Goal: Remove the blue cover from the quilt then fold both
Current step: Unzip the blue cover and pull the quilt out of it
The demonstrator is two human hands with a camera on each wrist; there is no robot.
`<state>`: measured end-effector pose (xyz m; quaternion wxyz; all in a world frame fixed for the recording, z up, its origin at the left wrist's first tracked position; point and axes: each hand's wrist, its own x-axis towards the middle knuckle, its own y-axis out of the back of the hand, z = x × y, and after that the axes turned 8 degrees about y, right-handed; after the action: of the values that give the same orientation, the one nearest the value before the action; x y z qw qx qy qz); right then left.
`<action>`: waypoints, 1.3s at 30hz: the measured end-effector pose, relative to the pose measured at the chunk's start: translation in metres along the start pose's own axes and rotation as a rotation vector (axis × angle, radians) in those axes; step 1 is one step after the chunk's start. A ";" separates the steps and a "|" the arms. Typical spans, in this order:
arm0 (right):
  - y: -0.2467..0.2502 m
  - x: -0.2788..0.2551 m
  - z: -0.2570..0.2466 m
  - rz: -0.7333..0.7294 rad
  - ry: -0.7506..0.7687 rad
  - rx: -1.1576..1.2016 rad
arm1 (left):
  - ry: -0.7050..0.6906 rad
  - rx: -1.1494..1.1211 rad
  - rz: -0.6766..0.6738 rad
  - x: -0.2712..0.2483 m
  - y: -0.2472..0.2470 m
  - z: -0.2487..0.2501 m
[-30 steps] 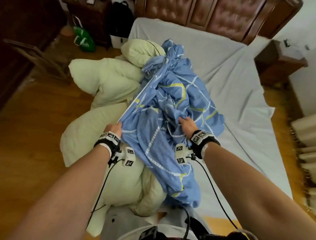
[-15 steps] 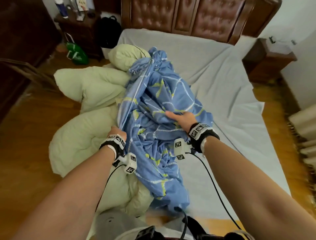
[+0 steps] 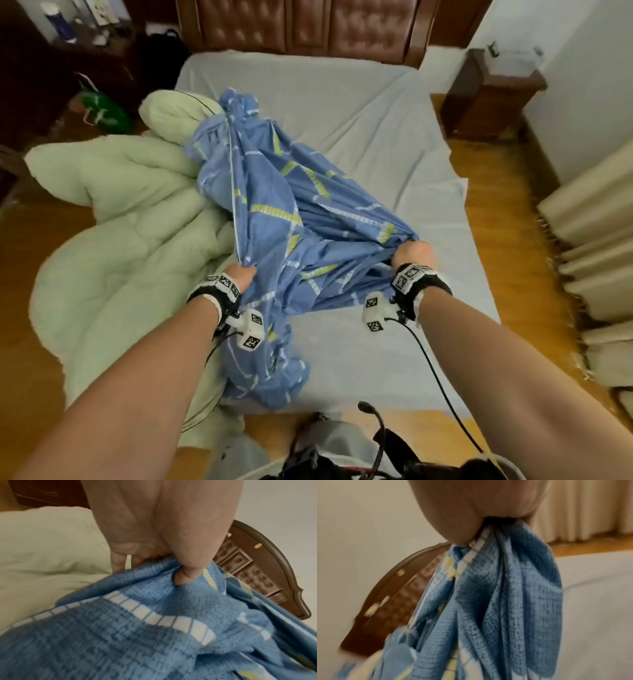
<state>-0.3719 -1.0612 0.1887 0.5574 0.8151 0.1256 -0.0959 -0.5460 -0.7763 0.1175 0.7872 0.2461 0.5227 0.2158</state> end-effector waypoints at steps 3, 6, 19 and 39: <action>0.013 -0.001 0.045 0.038 -0.144 0.099 | -0.052 -0.090 -0.047 -0.014 -0.028 0.025; 0.009 -0.008 0.064 0.028 -0.203 0.173 | -0.047 -0.203 -0.162 -0.021 -0.054 0.034; -0.019 -0.034 0.063 -0.188 -0.106 0.132 | 0.038 -0.009 -0.074 -0.022 -0.060 -0.011; -0.036 -0.001 0.089 -0.468 0.227 0.410 | -0.087 -0.057 0.072 -0.103 -0.117 -0.008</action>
<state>-0.3855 -1.1318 0.1250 0.3269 0.8648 0.3490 -0.1532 -0.5806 -0.9285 0.1172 0.8076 0.2512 0.4726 0.2477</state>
